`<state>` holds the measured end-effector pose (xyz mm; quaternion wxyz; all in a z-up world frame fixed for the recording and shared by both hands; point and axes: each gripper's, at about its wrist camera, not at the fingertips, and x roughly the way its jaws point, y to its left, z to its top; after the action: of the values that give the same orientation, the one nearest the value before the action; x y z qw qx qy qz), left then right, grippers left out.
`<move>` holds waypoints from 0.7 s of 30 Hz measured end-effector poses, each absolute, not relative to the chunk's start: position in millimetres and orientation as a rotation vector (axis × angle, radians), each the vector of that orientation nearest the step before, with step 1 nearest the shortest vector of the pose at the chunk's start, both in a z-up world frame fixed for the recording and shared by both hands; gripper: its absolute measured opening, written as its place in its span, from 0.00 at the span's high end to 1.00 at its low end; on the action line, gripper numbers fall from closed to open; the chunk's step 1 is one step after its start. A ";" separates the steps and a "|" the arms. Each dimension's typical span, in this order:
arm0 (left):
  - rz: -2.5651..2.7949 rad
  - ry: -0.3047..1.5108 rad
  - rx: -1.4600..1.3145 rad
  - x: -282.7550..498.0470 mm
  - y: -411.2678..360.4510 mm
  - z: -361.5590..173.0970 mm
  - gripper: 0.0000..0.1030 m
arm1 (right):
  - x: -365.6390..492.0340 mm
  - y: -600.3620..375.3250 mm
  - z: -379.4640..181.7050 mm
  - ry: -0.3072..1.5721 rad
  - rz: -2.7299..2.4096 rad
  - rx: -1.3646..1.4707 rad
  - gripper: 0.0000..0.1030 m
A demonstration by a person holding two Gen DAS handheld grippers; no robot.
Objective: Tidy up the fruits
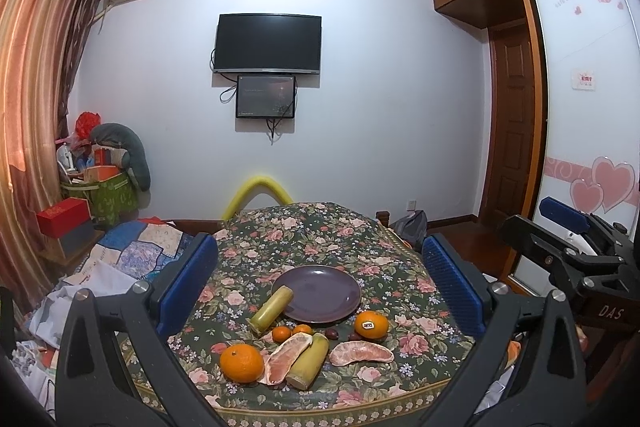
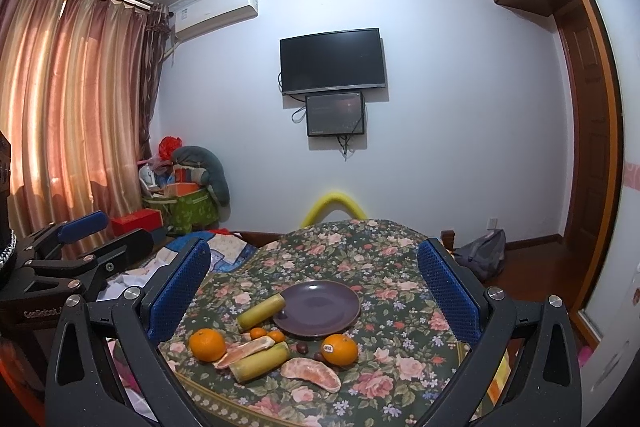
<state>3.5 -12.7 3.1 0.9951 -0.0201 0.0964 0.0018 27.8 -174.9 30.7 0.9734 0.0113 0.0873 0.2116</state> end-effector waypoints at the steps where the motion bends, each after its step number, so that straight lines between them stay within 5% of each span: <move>1: 0.003 0.194 -0.044 3.9 -12.0 2.4 0.00 | 28.3 -174.8 31.1 0.177 0.427 0.021 0.00; 21: 0.002 0.193 -0.053 5.0 -6.4 -0.4 0.00 | 28.4 -173.5 29.6 0.180 0.428 0.019 0.00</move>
<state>5.0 -6.4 -0.4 0.9950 -0.0262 0.0966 0.0010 28.4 -173.5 29.6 0.9732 0.0093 0.0890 0.2120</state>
